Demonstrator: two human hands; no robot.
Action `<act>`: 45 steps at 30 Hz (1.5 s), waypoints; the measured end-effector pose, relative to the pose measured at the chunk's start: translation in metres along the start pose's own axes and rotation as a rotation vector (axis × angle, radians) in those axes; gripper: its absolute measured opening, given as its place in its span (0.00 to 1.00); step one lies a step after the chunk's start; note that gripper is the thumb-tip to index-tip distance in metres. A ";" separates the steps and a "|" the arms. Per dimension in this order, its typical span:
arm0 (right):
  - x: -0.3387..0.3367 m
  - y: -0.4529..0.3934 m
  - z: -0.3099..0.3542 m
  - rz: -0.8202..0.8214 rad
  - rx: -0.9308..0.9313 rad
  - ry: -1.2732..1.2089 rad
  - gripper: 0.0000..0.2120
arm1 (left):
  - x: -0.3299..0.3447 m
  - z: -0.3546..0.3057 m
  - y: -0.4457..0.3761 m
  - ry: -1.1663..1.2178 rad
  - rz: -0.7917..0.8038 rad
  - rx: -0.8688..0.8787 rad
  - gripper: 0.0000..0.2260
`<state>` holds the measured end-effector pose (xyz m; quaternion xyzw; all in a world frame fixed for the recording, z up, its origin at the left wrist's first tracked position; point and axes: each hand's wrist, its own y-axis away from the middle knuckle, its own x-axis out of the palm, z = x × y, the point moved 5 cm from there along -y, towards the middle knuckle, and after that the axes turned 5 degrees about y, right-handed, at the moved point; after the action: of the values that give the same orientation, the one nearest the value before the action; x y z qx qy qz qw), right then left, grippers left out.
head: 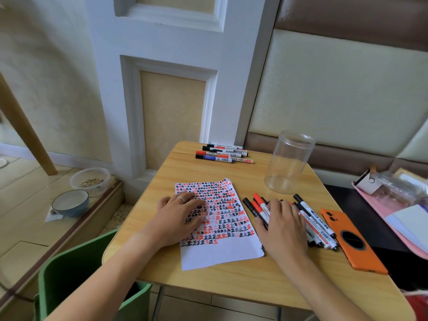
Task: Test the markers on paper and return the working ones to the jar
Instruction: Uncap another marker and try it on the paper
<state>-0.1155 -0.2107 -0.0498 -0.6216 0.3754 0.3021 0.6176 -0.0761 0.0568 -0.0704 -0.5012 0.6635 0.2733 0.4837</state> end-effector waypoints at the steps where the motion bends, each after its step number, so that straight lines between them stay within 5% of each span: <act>1: -0.002 0.000 0.001 -0.007 -0.002 -0.004 0.18 | 0.000 0.000 0.000 -0.002 0.003 0.000 0.38; 5: -0.018 -0.002 0.023 -0.072 -0.178 -0.138 0.14 | -0.001 0.000 -0.003 -0.010 -0.002 0.007 0.28; 10: -0.009 0.012 0.069 0.197 -0.495 -0.418 0.11 | -0.003 -0.002 -0.006 0.017 -0.025 0.007 0.30; 18: -0.009 0.001 0.078 0.291 -0.534 -0.413 0.08 | -0.012 0.015 -0.030 0.008 -0.087 -0.053 0.24; 24: -0.003 -0.036 0.084 0.373 -0.477 -0.488 0.09 | -0.015 0.028 -0.043 0.017 -0.091 -0.091 0.18; 30: 0.024 -0.131 0.096 0.269 -0.341 -0.407 0.05 | -0.015 0.028 -0.041 0.057 -0.117 -0.066 0.18; 35: 0.069 -0.196 0.105 0.271 -0.224 -0.345 0.14 | -0.012 0.032 -0.042 0.051 -0.138 -0.045 0.19; 45: 0.110 -0.220 0.124 0.278 -0.135 -0.256 0.13 | -0.011 0.030 -0.042 0.036 -0.162 -0.042 0.19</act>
<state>0.1387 -0.1073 -0.0302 -0.5603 0.3551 0.4855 0.5694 -0.0255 0.0718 -0.0662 -0.5682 0.6232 0.2381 0.4818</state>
